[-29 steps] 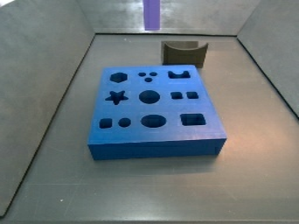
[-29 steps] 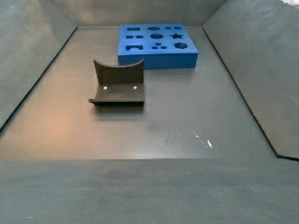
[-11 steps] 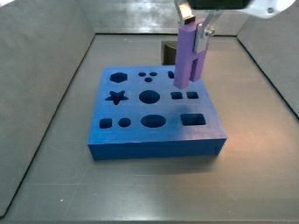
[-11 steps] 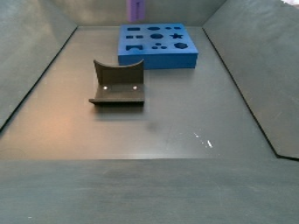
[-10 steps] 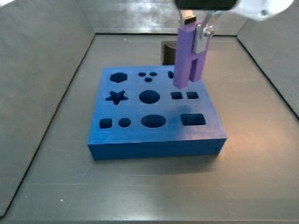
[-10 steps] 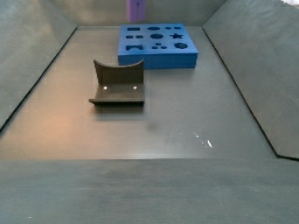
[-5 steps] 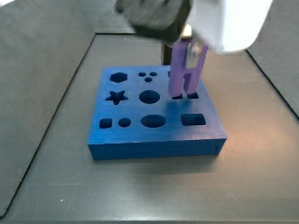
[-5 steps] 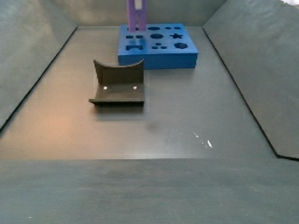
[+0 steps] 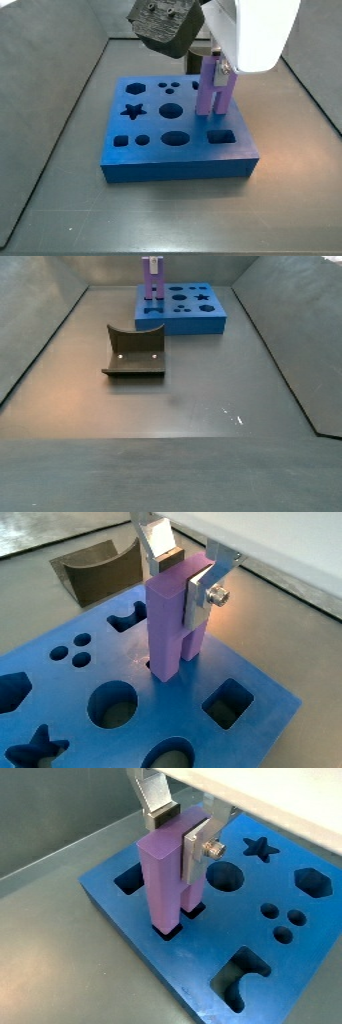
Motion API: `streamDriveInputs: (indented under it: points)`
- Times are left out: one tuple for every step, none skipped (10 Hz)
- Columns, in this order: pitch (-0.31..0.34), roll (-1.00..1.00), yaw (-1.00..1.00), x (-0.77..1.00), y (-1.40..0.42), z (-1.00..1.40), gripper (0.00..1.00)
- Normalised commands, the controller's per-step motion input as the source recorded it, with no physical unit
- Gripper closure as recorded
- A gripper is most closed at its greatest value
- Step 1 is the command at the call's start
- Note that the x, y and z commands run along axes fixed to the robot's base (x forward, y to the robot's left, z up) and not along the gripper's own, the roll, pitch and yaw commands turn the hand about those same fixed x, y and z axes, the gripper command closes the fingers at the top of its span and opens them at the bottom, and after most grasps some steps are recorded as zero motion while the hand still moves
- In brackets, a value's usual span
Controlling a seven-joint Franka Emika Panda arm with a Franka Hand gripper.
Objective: Insert the double-square object.
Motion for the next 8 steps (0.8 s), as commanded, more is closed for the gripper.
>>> streamDriveInputs:
  points:
    - [0.103, 0.00, -0.20, 0.06, 0.10, -0.28, 1.00]
    - [0.114, 0.00, -0.29, 0.01, 0.14, -0.29, 1.00]
    - [0.104, -0.04, -0.19, 0.02, 0.03, -0.33, 1.00]
    - [0.074, -0.09, -0.11, 0.05, 0.00, -0.40, 1.00]
    - [0.067, -0.09, -0.07, 0.00, 0.00, -0.41, 1.00]
    - [0.044, -0.17, -0.22, 0.00, 0.00, -0.38, 1.00]
    - [0.010, -0.19, -0.53, -0.06, 0.00, -0.30, 1.00]
    - [0.011, -0.16, -0.52, -0.22, 0.00, -0.31, 1.00]
